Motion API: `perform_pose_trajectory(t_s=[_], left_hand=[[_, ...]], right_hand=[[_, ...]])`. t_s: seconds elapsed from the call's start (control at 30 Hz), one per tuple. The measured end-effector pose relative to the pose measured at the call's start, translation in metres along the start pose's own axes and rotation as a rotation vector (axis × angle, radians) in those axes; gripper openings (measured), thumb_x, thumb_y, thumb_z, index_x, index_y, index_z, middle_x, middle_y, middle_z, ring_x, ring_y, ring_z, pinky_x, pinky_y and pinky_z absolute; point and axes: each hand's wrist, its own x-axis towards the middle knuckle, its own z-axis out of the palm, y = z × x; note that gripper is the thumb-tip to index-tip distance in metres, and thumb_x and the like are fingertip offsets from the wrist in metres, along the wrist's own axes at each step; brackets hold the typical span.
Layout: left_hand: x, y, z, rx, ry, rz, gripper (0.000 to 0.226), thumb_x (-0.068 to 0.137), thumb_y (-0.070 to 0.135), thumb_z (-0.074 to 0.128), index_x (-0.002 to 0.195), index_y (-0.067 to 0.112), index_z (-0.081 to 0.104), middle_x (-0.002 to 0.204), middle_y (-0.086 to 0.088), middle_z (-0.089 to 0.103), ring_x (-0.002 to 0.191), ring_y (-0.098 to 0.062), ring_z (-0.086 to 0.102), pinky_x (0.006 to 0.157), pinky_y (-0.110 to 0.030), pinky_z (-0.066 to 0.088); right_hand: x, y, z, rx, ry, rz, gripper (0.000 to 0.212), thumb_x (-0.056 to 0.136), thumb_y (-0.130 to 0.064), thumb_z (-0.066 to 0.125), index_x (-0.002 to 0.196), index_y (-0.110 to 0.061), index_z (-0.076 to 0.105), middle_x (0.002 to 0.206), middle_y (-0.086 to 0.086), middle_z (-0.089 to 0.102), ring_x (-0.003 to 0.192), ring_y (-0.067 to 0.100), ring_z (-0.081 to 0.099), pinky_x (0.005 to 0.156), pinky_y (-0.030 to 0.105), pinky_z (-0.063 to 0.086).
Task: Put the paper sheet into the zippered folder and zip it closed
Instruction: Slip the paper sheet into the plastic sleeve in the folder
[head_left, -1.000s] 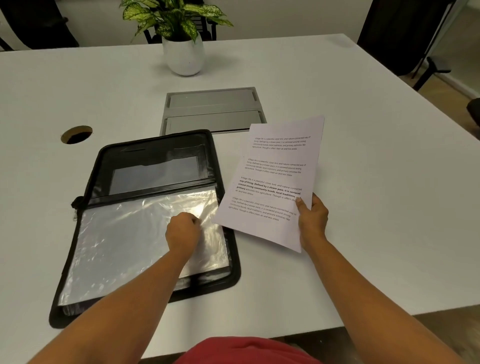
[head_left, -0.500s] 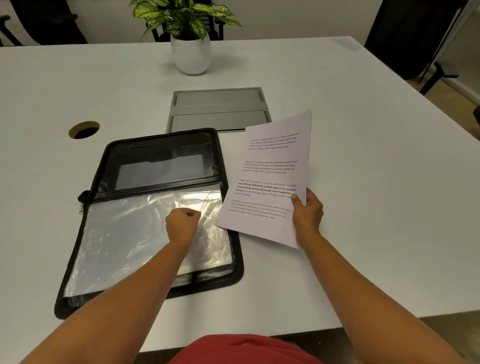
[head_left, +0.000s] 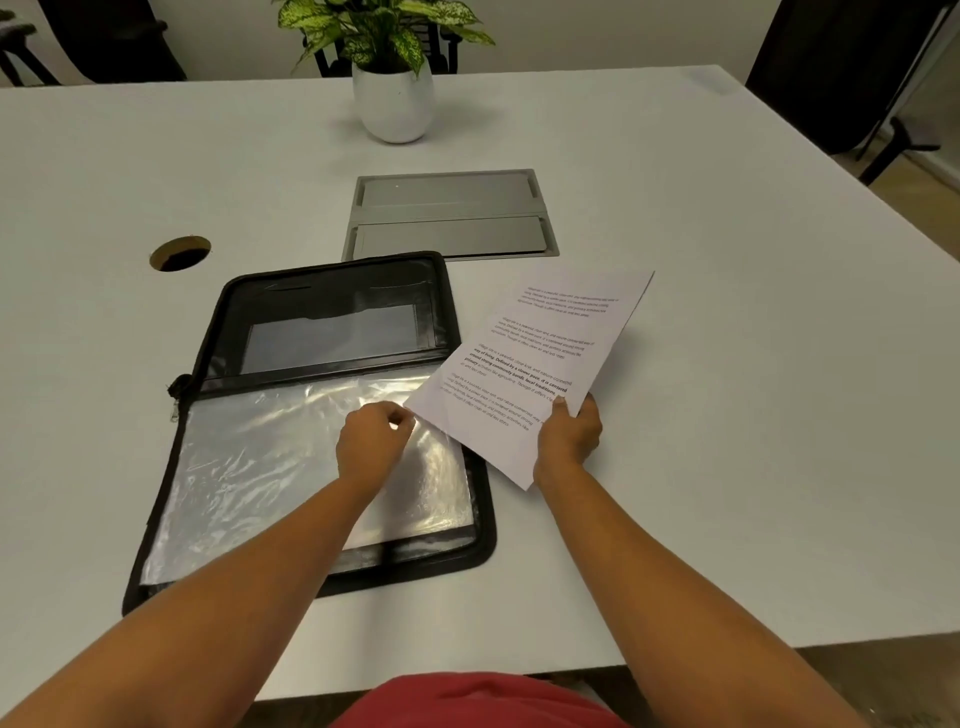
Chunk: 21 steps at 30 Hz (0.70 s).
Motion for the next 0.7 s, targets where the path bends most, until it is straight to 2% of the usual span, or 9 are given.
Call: perform_pose_trajectory(t_s=[0.1, 0.17, 0.27, 0.43, 0.5, 0.57, 0.7], left_hand=[[0.004, 0.001, -0.005, 0.193, -0.080, 0.288, 0.033, 0.090, 0.015, 0.056, 0.123, 0.021, 0.058, 0.123, 0.003, 0.062, 0.110, -0.017, 0.055, 0.083, -0.031, 0.048], [0.011, 0.005, -0.008, 0.334, -0.278, 0.494, 0.042, 0.089, 0.007, 0.052, 0.127, 0.025, 0.052, 0.130, 0.006, 0.055, 0.111, -0.014, 0.049, 0.082, -0.029, 0.049], [0.020, 0.011, -0.011, 0.538, -0.529, 0.675, 0.046, 0.087, 0.004, 0.052, 0.127, 0.026, 0.051, 0.134, 0.007, 0.052, 0.111, -0.012, 0.047, 0.086, -0.028, 0.050], [0.031, 0.022, -0.016, 0.756, -0.630, 0.857, 0.035, 0.088, 0.020, 0.059, 0.123, 0.022, 0.054, 0.124, 0.003, 0.057, 0.112, -0.014, 0.049, 0.090, -0.029, 0.049], [0.032, 0.026, -0.016, 0.756, -0.651, 0.883, 0.026, 0.089, 0.025, 0.059, 0.114, 0.020, 0.061, 0.117, 0.003, 0.061, 0.108, -0.013, 0.050, 0.089, -0.027, 0.049], [0.030, 0.029, -0.016, 0.741, -0.679, 0.880, 0.022, 0.090, 0.026, 0.059, 0.108, 0.018, 0.066, 0.112, 0.002, 0.063, 0.103, -0.012, 0.052, 0.087, -0.023, 0.046], [0.020, 0.031, -0.013, 0.723, -0.751, 0.888, 0.021, 0.089, 0.026, 0.059, 0.106, 0.018, 0.068, 0.108, 0.001, 0.065, 0.100, -0.014, 0.056, 0.086, -0.025, 0.047]], right_hand=[[-0.003, 0.003, 0.005, 0.008, 0.001, 0.025, 0.025, 0.095, -0.006, 0.043, 0.115, -0.012, 0.057, 0.097, 0.002, 0.060, 0.082, 0.019, 0.059, 0.067, 0.027, 0.049], [-0.004, 0.004, 0.008, 0.022, 0.003, 0.035, 0.025, 0.095, -0.006, 0.042, 0.114, -0.013, 0.057, 0.097, 0.002, 0.060, 0.078, 0.018, 0.060, 0.062, 0.025, 0.049], [-0.008, 0.005, 0.010, 0.059, 0.009, 0.059, 0.024, 0.095, -0.005, 0.042, 0.112, -0.013, 0.057, 0.094, 0.001, 0.060, 0.067, 0.009, 0.057, 0.048, 0.016, 0.046], [-0.014, 0.009, 0.010, 0.086, 0.027, 0.097, 0.024, 0.096, -0.006, 0.041, 0.113, -0.013, 0.055, 0.091, 0.000, 0.058, 0.064, 0.003, 0.055, 0.040, 0.011, 0.043], [-0.015, 0.009, 0.010, 0.090, 0.043, 0.105, 0.023, 0.096, -0.005, 0.040, 0.112, -0.012, 0.055, 0.091, 0.000, 0.058, 0.063, 0.003, 0.054, 0.039, 0.010, 0.043], [-0.017, 0.010, 0.011, 0.113, 0.050, 0.120, 0.023, 0.095, -0.005, 0.040, 0.112, -0.012, 0.055, 0.093, 0.003, 0.060, 0.064, 0.005, 0.055, 0.046, 0.016, 0.045], [-0.025, 0.014, 0.014, 0.163, 0.068, 0.146, 0.024, 0.096, -0.005, 0.039, 0.115, -0.009, 0.052, 0.094, 0.002, 0.058, 0.065, 0.005, 0.055, 0.048, 0.019, 0.044]])
